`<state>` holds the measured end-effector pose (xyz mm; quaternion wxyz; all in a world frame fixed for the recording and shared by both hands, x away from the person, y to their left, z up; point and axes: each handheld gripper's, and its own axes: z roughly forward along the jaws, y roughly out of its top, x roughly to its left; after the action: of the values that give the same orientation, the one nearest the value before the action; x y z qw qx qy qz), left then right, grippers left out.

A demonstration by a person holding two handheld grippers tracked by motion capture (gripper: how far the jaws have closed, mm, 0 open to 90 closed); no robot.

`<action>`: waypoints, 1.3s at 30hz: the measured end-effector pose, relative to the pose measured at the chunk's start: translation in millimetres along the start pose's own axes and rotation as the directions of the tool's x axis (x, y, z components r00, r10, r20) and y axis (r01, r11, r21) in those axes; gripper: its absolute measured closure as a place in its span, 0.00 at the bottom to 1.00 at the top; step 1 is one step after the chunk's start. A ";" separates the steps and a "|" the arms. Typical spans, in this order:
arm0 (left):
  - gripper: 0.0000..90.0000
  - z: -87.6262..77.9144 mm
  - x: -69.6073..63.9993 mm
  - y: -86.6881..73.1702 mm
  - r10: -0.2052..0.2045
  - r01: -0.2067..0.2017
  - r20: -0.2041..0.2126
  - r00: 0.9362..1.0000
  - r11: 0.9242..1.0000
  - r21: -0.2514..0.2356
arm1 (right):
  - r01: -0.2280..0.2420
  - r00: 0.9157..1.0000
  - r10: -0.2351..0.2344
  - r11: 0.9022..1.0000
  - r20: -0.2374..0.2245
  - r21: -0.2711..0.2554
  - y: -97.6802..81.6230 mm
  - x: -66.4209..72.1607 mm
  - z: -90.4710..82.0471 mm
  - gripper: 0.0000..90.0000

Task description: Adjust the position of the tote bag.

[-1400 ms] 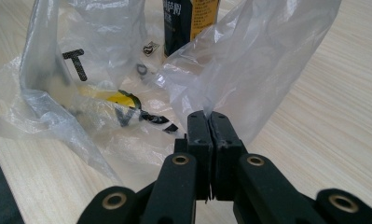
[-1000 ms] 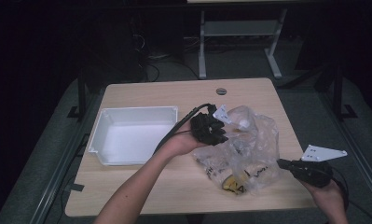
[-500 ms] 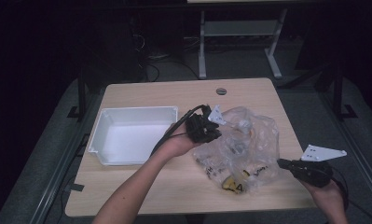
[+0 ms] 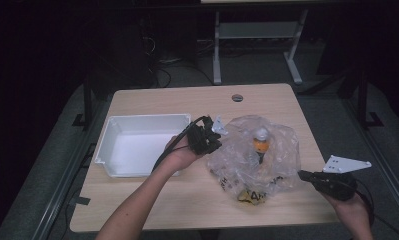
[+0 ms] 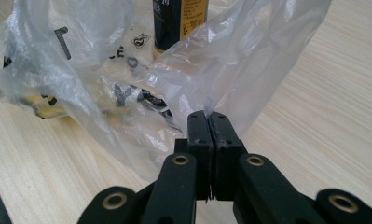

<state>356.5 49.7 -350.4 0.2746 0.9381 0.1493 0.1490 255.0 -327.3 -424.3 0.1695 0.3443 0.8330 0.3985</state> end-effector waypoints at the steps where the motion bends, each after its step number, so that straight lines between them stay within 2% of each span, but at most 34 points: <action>1: 1.00 4.1 1.2 -5.5 -0.016 0.016 0.004 1.000 1.000 0.019 | -0.003 1.000 0.003 1.000 0.003 0.005 -1.3 -0.6 0.0 0.98; 2: 0.99 4.1 1.2 -5.5 -0.016 0.016 0.004 1.000 1.000 0.019 | -0.006 1.000 0.006 1.000 0.004 0.006 -1.8 -0.8 -0.1 0.98; 3: 1.00 8.2 1.6 -9.8 -0.021 0.021 0.004 1.000 0.999 0.039 | -0.002 1.000 0.002 1.000 0.006 0.010 -2.5 -1.4 -0.3 0.98; 10: 1.00 11.7 0.2 -16.2 -0.012 0.011 0.010 1.000 0.998 0.066 | -0.019 1.000 0.019 1.000 0.021 0.018 -7.1 -4.1 -2.6 0.98; 14: 1.00 15.4 -3.0 -21.1 -0.013 0.010 0.030 0.999 0.996 0.090 | -0.020 1.000 0.020 1.000 0.024 0.017 -9.7 -5.6 -3.7 0.98; 16: 1.00 19.2 -7.0 -24.0 0.010 -0.014 0.035 0.999 0.993 0.114 | -0.024 0.999 0.023 0.999 0.031 0.032 -12.2 -6.0 -3.7 0.98; 21: 1.00 25.6 -11.1 -30.2 0.019 -0.028 0.058 0.998 0.989 0.142 | -0.033 0.999 0.031 0.999 0.038 0.038 -16.0 -9.0 -4.7 0.98; 25: 1.00 28.9 -13.9 -37.9 -0.001 -0.011 0.076 0.997 0.988 0.151 | -0.039 0.999 0.038 0.998 0.034 0.045 -18.6 -10.2 -4.0 0.98; 30: 1.00 31.2 -17.7 -44.2 -0.007 -0.006 0.090 0.996 0.989 0.147 | -0.046 0.998 0.043 0.997 0.038 0.064 -21.5 -10.2 -3.3 0.98; 31: 1.00 32.0 -19.2 -46.8 0.003 -0.018 0.099 0.995 0.988 0.151 | -0.048 0.998 0.046 0.997 0.038 0.061 -22.2 -10.4 -2.9 0.98; 39: 1.00 33.5 -26.1 -57.6 -0.002 -0.016 0.124 0.992 0.989 0.144 | -0.053 0.998 0.049 0.995 0.047 0.086 -25.1 -10.0 -1.0 0.98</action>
<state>333.4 70.8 -414.8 0.2142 0.9636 0.1388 0.0802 250.5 -346.1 -443.2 0.1626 0.3814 0.8365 0.3583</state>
